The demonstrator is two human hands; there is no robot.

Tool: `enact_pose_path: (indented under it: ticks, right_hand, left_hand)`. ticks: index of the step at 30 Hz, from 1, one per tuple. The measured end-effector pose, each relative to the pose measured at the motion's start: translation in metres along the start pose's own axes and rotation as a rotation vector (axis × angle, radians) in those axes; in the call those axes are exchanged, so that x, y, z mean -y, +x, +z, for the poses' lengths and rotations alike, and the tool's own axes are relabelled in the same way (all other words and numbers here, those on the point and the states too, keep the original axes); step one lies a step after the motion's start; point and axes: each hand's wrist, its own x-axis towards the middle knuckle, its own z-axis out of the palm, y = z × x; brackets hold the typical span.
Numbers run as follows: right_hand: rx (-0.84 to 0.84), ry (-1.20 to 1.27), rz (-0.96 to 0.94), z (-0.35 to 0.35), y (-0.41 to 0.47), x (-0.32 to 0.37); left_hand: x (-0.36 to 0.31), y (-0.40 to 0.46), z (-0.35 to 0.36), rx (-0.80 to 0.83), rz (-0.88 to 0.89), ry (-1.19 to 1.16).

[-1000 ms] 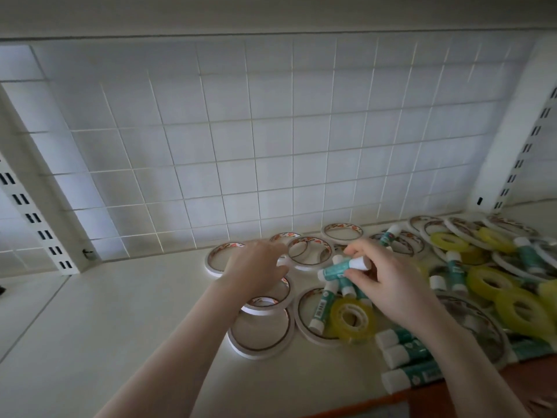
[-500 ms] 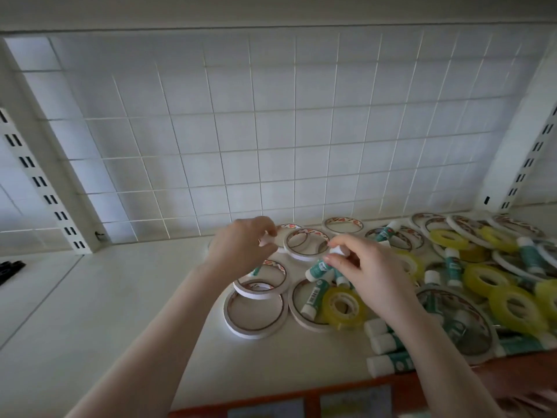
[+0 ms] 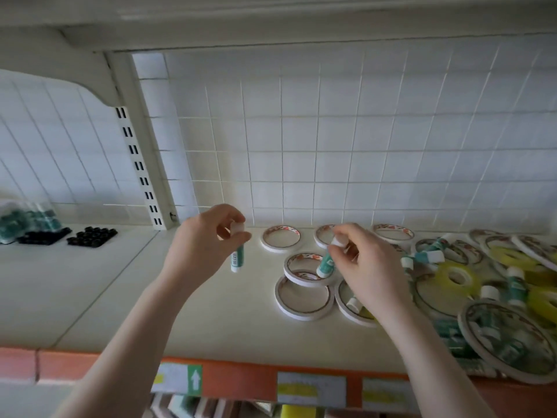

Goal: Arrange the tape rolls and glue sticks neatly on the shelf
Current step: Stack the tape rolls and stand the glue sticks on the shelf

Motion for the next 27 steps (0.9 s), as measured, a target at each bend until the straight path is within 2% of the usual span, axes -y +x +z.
enact_pose_path:
  ticks: [8, 19, 27]
  right_hand:
    - [0.096, 0.052, 0.007, 0.065, 0.007, 0.098]
    - [0.127, 0.116, 0.017, 0.202, 0.000, 0.302]
    - [0.177, 0.129, 0.010, 0.278, 0.027, 0.394]
  left_hand:
    - [0.078, -0.017, -0.083, -0.086, -0.048, -0.006]
    - [0.262, -0.048, -0.258, -0.167, -0.119, 0.016]
    - [0.359, -0.040, -0.334, -0.207, -0.171, 0.054]
